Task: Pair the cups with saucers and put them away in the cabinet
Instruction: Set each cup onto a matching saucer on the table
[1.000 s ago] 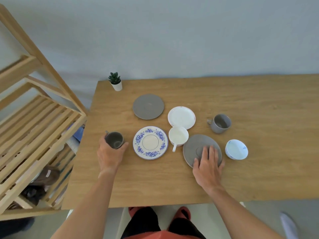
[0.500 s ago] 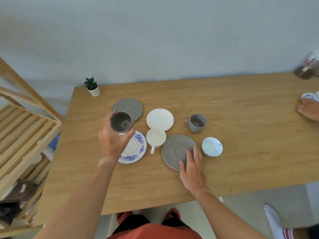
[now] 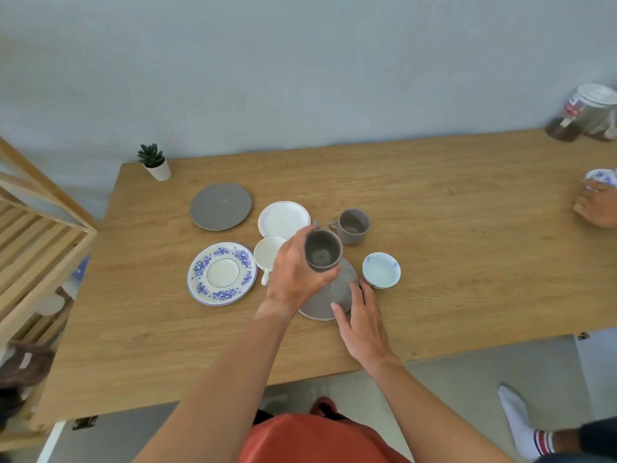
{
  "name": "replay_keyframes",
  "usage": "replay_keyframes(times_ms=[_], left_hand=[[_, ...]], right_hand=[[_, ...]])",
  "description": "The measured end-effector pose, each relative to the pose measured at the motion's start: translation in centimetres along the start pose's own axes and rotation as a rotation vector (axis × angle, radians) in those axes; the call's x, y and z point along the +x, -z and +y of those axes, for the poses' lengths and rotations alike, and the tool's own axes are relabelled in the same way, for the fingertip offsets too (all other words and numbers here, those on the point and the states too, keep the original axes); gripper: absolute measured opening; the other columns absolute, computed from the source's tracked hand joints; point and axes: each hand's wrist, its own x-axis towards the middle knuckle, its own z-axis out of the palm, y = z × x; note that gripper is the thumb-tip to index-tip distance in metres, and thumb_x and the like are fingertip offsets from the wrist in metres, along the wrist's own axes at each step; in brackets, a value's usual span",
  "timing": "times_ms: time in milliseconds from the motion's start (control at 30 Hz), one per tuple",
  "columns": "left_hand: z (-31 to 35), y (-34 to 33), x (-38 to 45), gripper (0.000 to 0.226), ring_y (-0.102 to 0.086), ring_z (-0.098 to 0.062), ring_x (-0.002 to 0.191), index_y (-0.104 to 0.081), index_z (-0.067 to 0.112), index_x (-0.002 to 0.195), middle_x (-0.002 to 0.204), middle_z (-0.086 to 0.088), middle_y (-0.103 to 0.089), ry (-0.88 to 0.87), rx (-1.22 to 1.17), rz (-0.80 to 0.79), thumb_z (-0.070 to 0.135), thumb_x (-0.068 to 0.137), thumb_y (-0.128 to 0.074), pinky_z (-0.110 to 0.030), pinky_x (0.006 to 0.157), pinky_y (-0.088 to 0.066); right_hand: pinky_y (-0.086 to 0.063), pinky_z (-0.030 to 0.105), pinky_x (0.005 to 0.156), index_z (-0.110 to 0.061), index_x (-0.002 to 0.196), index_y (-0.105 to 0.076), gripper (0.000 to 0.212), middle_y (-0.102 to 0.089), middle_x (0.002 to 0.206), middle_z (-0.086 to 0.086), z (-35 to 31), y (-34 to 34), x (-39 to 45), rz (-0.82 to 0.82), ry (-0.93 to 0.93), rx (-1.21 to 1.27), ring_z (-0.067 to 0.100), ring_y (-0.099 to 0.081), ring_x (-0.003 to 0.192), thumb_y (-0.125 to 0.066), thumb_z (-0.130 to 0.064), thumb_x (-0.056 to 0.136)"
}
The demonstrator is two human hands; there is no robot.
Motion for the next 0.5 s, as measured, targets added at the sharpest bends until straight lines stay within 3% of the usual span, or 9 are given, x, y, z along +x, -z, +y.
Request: replay_keyframes(times_ms=[233,500], left_hand=[[-0.5,-2.6,-1.9,0.083,-0.063,-0.014,0.109,-0.049,0.017,0.132,0.116,0.004,-0.067,0.068,0.009,-0.118,0.044,0.061,-0.084,-0.032,0.092,-0.053],[-1.5,-3.1,-2.7,0.084,-0.059,-0.013,0.114,-0.047,0.018,0.133,0.121,0.002,-0.064,0.133,0.03,-0.167,0.038,0.062,-0.088,-0.029,0.095,-0.051]], right_hand=[[-0.032,0.04,0.12,-0.019,0.152,-0.03,0.074,-0.026,0.159,-0.001,1.3,0.1,-0.2,-0.067,-0.013,0.11,0.014,-0.026,0.148,-0.062,-0.043,0.09],[-0.017,0.027,0.121,-0.019,0.158,-0.022,0.078,-0.023,0.164,-0.004,1.3,0.0,-0.4,-0.041,-0.016,0.213,0.009,-0.017,0.151,-0.065,-0.033,0.093]])
